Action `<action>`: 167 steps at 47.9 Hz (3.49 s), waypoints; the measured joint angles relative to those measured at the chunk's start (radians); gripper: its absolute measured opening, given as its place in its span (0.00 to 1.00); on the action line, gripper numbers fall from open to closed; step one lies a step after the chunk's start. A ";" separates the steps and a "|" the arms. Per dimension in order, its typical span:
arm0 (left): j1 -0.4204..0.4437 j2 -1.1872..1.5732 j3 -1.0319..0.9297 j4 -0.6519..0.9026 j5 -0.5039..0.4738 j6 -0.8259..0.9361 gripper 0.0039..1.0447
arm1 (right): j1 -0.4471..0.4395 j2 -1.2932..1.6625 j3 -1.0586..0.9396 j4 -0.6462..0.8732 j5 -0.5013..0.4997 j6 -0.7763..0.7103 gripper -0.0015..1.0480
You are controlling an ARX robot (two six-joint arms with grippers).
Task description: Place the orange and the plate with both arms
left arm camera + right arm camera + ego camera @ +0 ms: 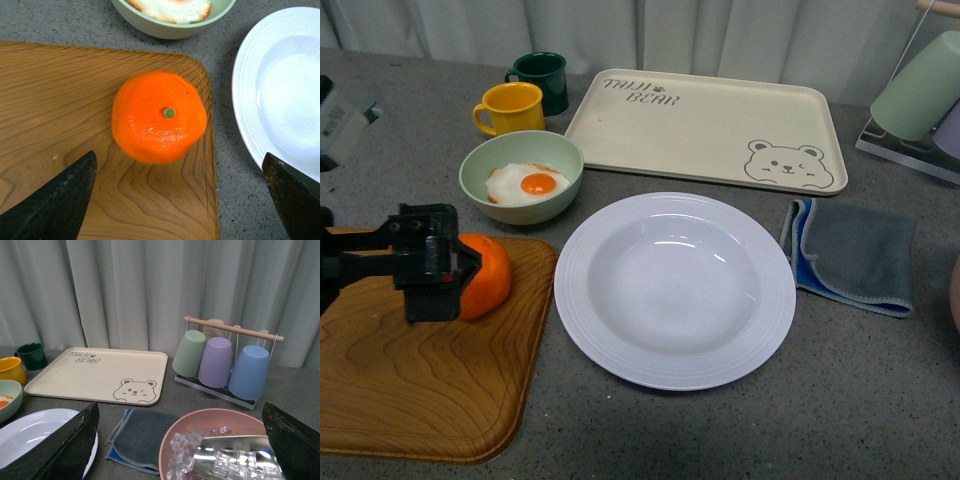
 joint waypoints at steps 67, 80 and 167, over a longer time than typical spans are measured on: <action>-0.026 0.201 0.211 -0.055 -0.003 0.003 0.45 | 0.000 0.000 0.000 0.000 0.000 0.000 0.91; -0.187 0.202 0.322 -0.043 0.003 -0.031 0.45 | 0.000 0.000 0.000 0.000 0.000 0.000 0.91; -0.243 0.223 -0.008 0.946 -0.473 0.137 0.50 | 0.000 0.000 0.000 0.000 0.003 0.000 0.91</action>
